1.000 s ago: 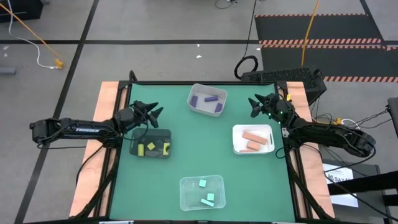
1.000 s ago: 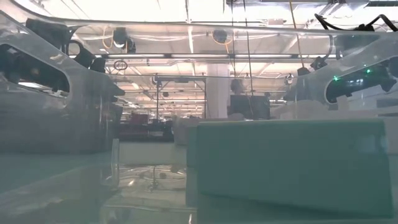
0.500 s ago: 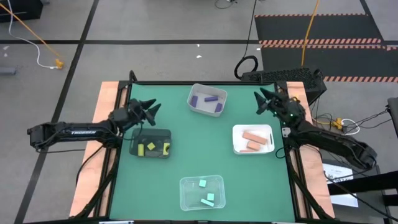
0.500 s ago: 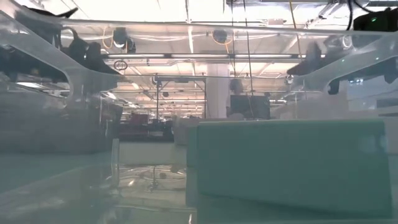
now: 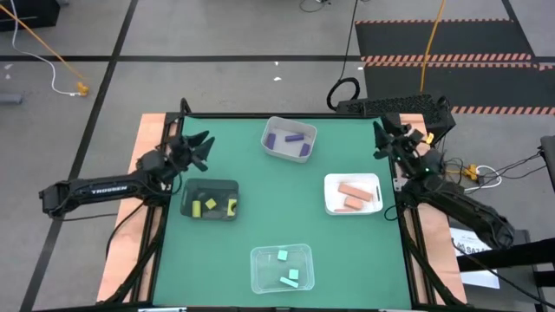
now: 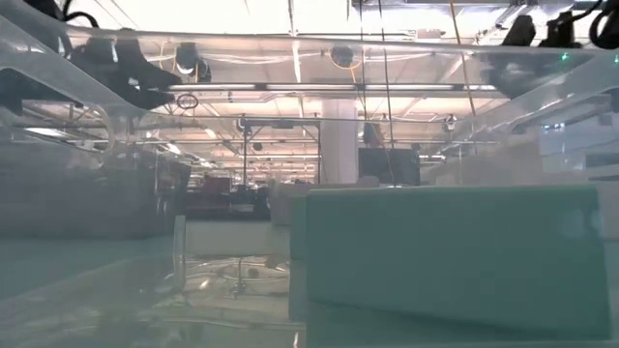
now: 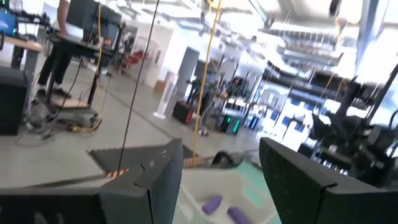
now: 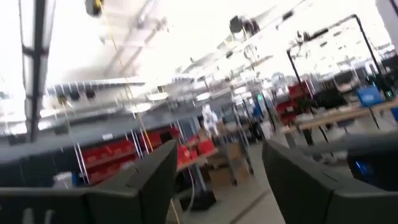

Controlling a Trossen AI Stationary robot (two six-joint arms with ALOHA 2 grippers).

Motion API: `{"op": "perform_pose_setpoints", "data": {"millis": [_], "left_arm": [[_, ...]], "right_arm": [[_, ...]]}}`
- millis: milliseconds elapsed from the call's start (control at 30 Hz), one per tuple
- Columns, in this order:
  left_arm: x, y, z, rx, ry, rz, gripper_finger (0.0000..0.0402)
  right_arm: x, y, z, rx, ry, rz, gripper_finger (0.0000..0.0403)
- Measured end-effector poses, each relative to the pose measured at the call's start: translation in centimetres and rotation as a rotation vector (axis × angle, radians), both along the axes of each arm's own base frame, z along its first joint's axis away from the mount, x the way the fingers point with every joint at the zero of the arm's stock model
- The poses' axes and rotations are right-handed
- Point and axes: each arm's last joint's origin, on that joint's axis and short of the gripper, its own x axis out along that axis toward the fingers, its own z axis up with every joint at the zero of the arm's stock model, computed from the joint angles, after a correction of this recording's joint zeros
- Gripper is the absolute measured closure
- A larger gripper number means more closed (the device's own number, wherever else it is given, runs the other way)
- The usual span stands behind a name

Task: Sort & place blocks by color
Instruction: Return to Home Position

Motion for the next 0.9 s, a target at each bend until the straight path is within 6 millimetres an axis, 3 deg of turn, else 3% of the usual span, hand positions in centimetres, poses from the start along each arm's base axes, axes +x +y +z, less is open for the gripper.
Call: {"op": "perform_pose_setpoints", "data": {"millis": [433, 900], "left_arm": [[-2.0, -0.1, 1.9, 0.074, -0.179, 0.055, 0.0188], [-4.5, 0.6, 3.1, 0.164, -0.307, 0.249, 0.0188]], "right_arm": [[-2.2, 1.5, 1.6, -0.153, -0.170, -0.039, 0.0177], [-3.6, 0.6, 1.7, -0.185, -0.166, -0.249, 0.0177]]}}
